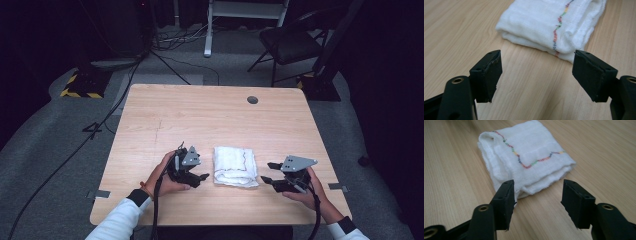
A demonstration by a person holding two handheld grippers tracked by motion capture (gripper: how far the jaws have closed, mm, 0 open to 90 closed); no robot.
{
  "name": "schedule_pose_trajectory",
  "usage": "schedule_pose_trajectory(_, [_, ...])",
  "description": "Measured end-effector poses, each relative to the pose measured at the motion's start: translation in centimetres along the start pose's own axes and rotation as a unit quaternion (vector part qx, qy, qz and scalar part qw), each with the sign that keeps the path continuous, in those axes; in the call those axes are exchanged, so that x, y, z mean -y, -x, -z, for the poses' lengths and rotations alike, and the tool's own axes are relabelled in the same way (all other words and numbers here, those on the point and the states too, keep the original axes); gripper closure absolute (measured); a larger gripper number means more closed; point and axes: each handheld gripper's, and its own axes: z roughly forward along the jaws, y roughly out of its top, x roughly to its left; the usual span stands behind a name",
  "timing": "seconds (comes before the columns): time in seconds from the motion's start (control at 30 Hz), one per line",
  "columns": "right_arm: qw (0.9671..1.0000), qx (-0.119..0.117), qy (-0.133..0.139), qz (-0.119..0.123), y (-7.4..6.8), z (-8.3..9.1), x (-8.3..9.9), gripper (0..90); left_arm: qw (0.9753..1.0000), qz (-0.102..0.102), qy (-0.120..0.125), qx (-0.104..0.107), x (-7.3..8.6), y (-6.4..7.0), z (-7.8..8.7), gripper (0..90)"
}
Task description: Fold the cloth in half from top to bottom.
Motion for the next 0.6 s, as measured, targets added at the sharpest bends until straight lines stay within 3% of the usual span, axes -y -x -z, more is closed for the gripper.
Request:
schedule_pose_trajectory(0.1, [0.9999,0.012,0.0,-0.012,0.6,0.6,0.2,36.1,0.9998,-0.006,0.001,-0.018,0.4,-0.1,0.7,23.7])
schedule_pose_trajectory(0.23, [0.9992,0.027,-0.008,-0.027,1.4,1.5,0.9,30.0,0.9994,-0.011,-0.015,-0.029,1.4,-0.1,1.4,21.7])
schedule_pose_trajectory(0.37, [0.9986,0.037,-0.015,-0.033,1.8,1.9,1.6,28.2,0.9989,-0.012,-0.025,-0.039,2.1,-0.1,1.8,21.6])
schedule_pose_trajectory(0.53, [0.9958,0.074,-0.044,-0.032,2.1,2.4,2.8,27.0,0.9978,-0.008,-0.035,-0.055,3.0,-0.2,2.5,21.7])
schedule_pose_trajectory(0.6, [0.9955,0.073,-0.05,-0.033,2.3,2.6,3.4,29.6,0.997,-0.016,-0.048,-0.059,3.5,-0.2,2.6,22.9])
